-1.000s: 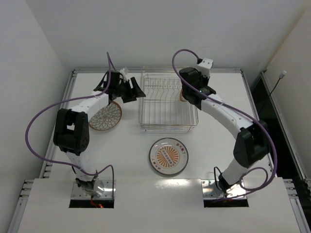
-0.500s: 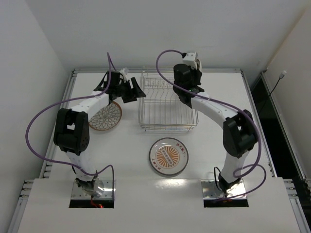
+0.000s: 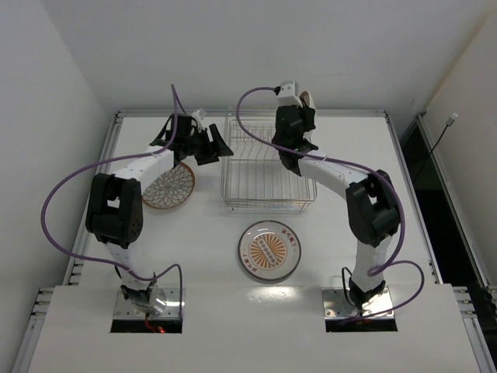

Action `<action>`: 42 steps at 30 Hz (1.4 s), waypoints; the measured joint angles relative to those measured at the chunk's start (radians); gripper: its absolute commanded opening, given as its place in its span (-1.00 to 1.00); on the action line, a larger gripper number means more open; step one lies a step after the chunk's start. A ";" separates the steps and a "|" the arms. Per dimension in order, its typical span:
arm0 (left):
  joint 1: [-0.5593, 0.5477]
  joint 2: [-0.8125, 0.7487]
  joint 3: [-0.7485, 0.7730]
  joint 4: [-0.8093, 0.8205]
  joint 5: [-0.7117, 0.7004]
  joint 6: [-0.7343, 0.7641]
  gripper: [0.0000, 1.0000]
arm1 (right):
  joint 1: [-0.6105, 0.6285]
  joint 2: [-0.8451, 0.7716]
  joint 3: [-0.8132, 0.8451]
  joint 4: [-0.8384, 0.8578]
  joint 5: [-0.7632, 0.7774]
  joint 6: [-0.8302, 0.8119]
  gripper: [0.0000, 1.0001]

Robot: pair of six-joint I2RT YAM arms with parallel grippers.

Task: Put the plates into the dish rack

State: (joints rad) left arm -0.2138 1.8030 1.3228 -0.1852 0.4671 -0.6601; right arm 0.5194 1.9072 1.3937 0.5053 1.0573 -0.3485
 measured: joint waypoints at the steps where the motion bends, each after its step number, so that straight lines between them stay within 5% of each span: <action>1: 0.000 0.000 0.000 0.000 0.000 0.000 0.25 | 0.000 0.000 -0.012 0.025 -0.013 -0.026 -1.00; 15: 0.000 0.000 0.000 0.000 0.000 0.000 0.25 | 0.040 0.005 -0.058 0.055 -0.137 -0.133 -1.00; 23: 0.000 0.000 0.000 0.000 0.006 -0.004 0.25 | 0.084 0.024 0.043 -0.175 -0.056 0.055 -0.99; 27: 0.000 0.000 0.000 0.000 0.008 -0.006 0.25 | 0.089 0.026 0.105 -0.332 -0.038 0.194 -0.80; 29: 0.000 0.000 0.000 0.000 0.008 -0.006 0.25 | 0.091 0.026 0.125 -0.381 -0.039 0.248 -0.53; 35: 0.000 0.000 0.000 0.001 0.012 -0.007 0.25 | 0.108 0.044 0.134 -0.494 -0.093 0.372 -0.36; 42: 0.000 0.000 0.000 0.002 0.016 -0.007 0.25 | 0.108 0.071 0.134 -0.583 -0.113 0.446 0.27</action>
State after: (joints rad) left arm -0.2138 1.8030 1.3224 -0.1837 0.4828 -0.6670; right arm 0.6277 1.9785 1.5272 -0.0780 0.9443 0.0978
